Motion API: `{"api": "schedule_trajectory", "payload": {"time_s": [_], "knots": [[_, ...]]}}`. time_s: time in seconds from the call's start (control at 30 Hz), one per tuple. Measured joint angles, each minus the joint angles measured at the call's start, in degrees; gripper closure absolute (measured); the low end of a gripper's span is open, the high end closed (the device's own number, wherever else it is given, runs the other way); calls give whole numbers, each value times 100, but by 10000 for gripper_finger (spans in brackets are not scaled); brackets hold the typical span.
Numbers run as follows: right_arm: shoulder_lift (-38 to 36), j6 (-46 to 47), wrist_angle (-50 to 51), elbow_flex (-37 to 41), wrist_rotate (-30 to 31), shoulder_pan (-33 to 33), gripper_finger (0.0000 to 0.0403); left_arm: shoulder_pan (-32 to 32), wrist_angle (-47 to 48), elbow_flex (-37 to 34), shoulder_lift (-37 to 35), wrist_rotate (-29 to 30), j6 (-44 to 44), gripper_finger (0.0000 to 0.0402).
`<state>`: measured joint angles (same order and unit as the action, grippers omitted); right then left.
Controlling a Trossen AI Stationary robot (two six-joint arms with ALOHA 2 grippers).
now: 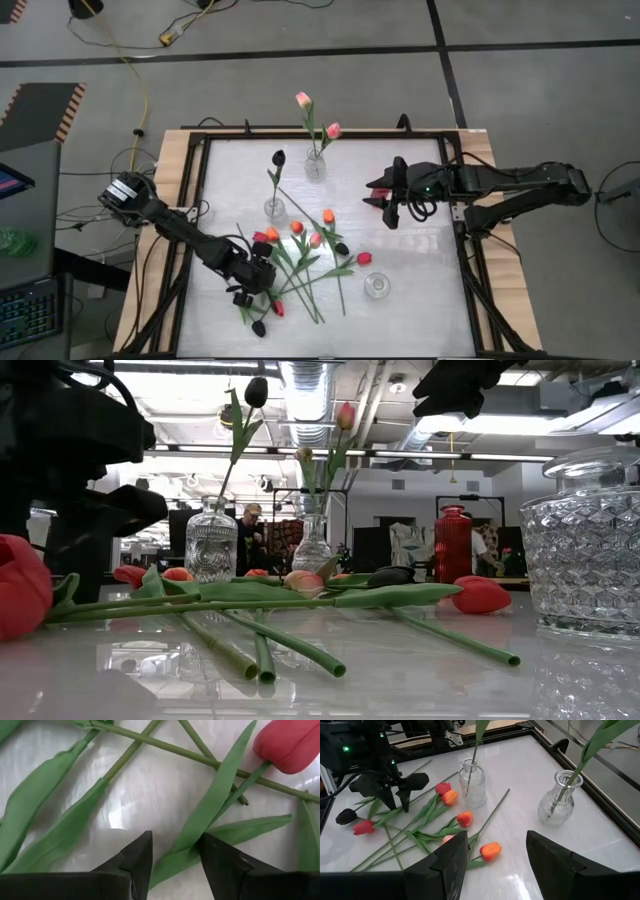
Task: Sort flowers into vase by color
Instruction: Put the red tulip into the red vase
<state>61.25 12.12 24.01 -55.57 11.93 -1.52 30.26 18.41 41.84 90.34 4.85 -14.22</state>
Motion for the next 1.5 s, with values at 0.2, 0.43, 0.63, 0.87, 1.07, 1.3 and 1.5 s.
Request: {"api": "schedule_trajectory", "payload": {"time_s": [0.2,0.43,0.63,0.87,1.07,1.3,1.5], "knots": [[0,0,0,0,2,0,175,7,18,-19,-229,10,-345,301],[0,-4,0,0,2,0,175,7,17,-19,-229,-3,-613,379],[0,-4,0,0,2,0,175,3,11,-19,-233,-56,-653,394],[0,-2,0,0,2,0,175,-64,25,101,-573,-47,-660,400],[0,3,0,0,0,-2,175,-252,-3,241,-1274,439,-662,400],[1,3,-6,0,0,-16,175,-566,-809,264,-2086,1931,-666,400],[96,1,-477,0,0,-199,175,-872,-1921,270,-2255,2617,-317,400]]}}
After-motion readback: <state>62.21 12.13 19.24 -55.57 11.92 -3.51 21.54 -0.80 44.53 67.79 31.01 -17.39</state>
